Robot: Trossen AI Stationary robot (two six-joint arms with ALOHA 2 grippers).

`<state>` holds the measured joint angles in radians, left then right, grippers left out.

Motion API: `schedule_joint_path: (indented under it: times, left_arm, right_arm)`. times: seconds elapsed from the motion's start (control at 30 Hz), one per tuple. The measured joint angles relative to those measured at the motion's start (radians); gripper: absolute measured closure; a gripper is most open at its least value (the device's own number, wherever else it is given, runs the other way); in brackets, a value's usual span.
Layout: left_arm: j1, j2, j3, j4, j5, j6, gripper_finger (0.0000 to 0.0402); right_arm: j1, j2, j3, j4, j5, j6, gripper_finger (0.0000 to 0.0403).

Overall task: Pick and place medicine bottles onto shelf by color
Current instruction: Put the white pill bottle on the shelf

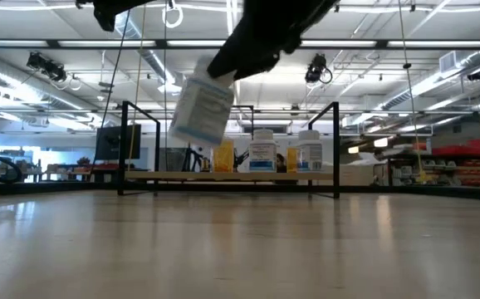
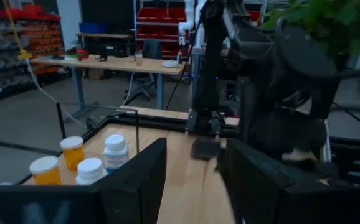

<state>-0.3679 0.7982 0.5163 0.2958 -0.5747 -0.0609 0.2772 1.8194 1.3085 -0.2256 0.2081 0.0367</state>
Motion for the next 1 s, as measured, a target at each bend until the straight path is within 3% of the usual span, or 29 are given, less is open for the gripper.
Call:
schedule_joint_path:
  times: [0.2, 0.4, 0.67, 0.77, 1.0]
  left_arm:
    - [-0.044, -0.001, 0.0, 0.013, 0.001, 0.034, 0.023]
    - [-0.094, -0.03, 0.0, 0.019, -0.001, 0.048, 0.023]
    - [-0.176, -0.087, 0.0, 0.019, -0.001, 0.101, 0.023]
    - [-0.196, -0.087, 0.0, 0.024, -0.001, 0.127, 0.023]
    - [-0.203, -0.087, 0.0, 0.067, -0.003, 0.161, 0.023]
  right_arm:
    - [-0.066, 0.168, 0.254, -0.179, -0.001, -0.095, 0.0201]
    - [-0.163, 0.25, 0.439, -0.292, -0.018, -0.159, 0.0201]
    - [-0.305, 0.275, 0.503, -0.264, -0.056, -0.255, 0.0201]
    - [-0.358, 0.281, 0.505, -0.171, -0.083, -0.277, 0.0201]
    - [-0.446, 0.282, 0.505, -0.105, -0.087, -0.317, 0.0201]
